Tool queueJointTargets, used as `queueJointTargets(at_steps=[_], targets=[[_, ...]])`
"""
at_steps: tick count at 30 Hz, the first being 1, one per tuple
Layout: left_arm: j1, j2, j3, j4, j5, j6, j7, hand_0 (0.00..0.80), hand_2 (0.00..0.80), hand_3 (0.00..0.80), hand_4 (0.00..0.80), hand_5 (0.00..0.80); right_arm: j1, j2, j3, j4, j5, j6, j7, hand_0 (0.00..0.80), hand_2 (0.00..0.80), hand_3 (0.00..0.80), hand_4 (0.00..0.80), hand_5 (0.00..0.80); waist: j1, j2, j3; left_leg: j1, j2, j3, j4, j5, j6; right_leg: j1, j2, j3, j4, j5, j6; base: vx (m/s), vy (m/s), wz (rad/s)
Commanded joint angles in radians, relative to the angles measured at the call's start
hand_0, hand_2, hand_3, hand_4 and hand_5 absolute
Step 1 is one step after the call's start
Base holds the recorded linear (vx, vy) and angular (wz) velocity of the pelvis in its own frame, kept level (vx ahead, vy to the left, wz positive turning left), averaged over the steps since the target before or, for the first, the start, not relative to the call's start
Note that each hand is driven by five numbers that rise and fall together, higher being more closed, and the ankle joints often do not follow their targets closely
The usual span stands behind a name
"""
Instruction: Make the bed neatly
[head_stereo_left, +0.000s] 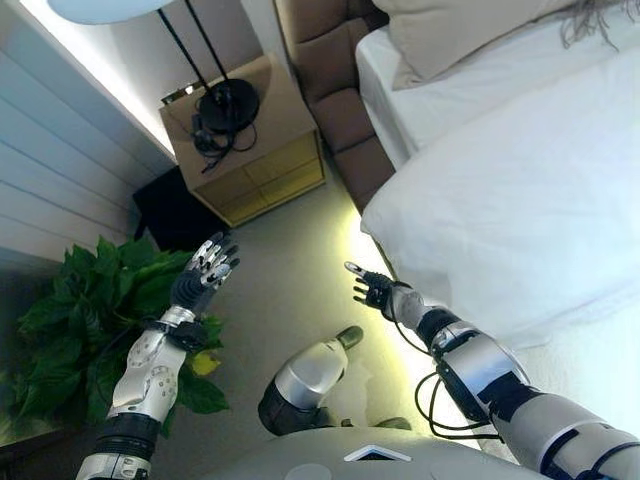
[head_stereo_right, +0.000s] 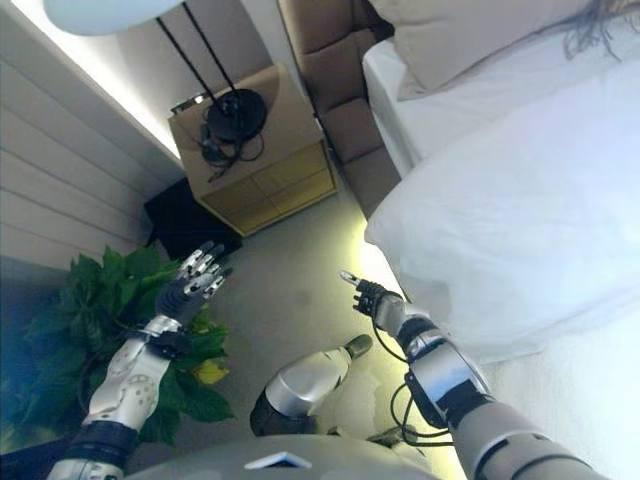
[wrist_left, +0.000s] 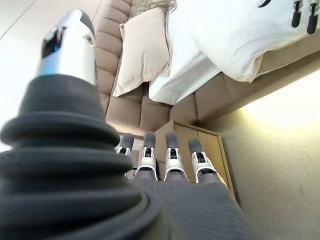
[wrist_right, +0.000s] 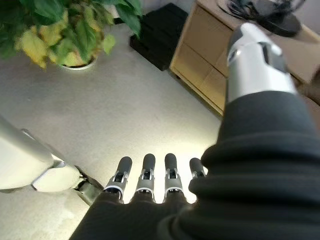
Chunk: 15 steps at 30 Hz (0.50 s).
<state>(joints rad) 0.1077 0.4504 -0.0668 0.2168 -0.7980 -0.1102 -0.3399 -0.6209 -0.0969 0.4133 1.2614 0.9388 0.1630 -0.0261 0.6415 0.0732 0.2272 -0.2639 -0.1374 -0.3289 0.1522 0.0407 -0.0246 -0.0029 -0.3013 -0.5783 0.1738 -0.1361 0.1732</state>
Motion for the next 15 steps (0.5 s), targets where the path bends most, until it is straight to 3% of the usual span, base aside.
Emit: queueJointTargets(at_steps=[1,6,15], targets=[[-0.041,0.029,-0.006,-0.044,-0.008,-0.077,0.009,0.000,0.000,0.000,0.000,0.000,-0.040,0.023,-0.016,-0.147,0.056,-0.162,0.039,0.000,0.000,0.000,0.000,0.000,-0.036,-0.004,0.074,-0.118,0.004,0.069,0.075,0.049,-0.039,0.099,-0.032,0.050,-0.064,0.173,0.000,-0.033,-0.028,-0.02],[-0.010,0.029,0.016,-0.053,-0.011,-0.092,0.008,0.000,0.000,0.000,0.000,0.000,0.042,0.004,-0.045,-0.346,0.068,-0.283,0.033,0.000,0.000,0.000,0.000,0.000,-0.068,-0.028,0.065,-0.102,0.019,0.090,0.058,0.044,-0.036,0.093,-0.028,0.067,-0.083,0.191,0.003,-0.038,-0.025,-0.09],[0.046,0.014,0.039,-0.063,0.018,-0.120,0.036,0.000,0.000,0.000,0.000,0.000,0.229,-0.069,-0.088,-0.643,-0.062,-0.378,0.056,0.000,0.000,0.000,0.000,0.000,-0.148,-0.080,0.026,-0.055,0.056,0.143,0.040,0.020,-0.031,0.084,-0.013,0.109,-0.126,0.227,0.006,-0.015,-0.039,-0.28]])
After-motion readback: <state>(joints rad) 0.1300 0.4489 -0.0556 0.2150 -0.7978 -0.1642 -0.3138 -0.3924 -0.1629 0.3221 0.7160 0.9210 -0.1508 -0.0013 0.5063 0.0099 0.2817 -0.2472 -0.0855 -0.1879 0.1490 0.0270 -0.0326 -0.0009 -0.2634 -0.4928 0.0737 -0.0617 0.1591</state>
